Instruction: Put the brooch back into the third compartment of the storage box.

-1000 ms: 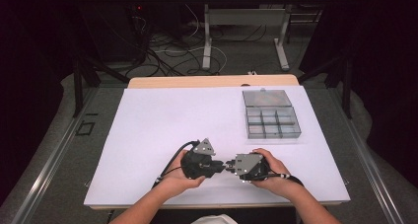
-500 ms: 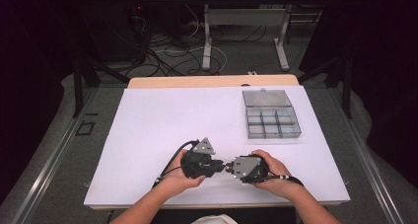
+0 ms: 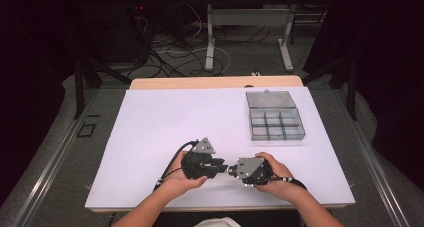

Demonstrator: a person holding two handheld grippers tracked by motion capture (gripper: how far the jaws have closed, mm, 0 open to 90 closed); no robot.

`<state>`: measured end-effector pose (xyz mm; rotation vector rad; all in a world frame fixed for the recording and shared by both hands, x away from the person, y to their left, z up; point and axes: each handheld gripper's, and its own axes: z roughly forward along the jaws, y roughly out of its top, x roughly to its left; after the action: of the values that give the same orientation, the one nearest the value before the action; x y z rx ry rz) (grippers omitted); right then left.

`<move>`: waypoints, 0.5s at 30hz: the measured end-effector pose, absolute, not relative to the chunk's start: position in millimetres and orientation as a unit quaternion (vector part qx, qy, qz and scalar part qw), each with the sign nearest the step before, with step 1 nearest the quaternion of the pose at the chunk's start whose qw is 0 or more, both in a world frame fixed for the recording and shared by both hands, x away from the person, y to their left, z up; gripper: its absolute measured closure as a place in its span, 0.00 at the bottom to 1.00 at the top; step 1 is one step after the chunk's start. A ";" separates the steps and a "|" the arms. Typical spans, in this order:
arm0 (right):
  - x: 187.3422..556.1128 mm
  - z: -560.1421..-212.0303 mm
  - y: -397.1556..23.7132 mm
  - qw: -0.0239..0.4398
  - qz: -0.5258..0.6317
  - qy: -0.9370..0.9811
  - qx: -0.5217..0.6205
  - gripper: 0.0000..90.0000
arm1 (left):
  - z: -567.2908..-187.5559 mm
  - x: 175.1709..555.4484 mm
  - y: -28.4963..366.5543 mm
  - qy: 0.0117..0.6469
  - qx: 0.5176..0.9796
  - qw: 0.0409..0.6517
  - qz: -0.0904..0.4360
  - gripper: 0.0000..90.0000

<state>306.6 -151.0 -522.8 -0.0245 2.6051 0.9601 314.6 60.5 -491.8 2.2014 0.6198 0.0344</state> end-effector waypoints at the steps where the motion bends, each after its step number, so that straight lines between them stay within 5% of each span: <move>1: 307.1 -523.0 -151.2 0.181 0.341 0.923 -0.009 0.89 | -491.8 314.5 60.8 0.248 0.876 0.414 0.013 0.79; 15: 310.0 -525.7 -157.4 0.171 0.356 0.918 0.034 0.89 | -494.2 317.0 67.6 0.283 0.862 0.421 0.022 0.74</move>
<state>310.0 -157.4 -525.7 0.0979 2.6080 1.0097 317.0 67.6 -494.2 2.1590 0.7095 0.0553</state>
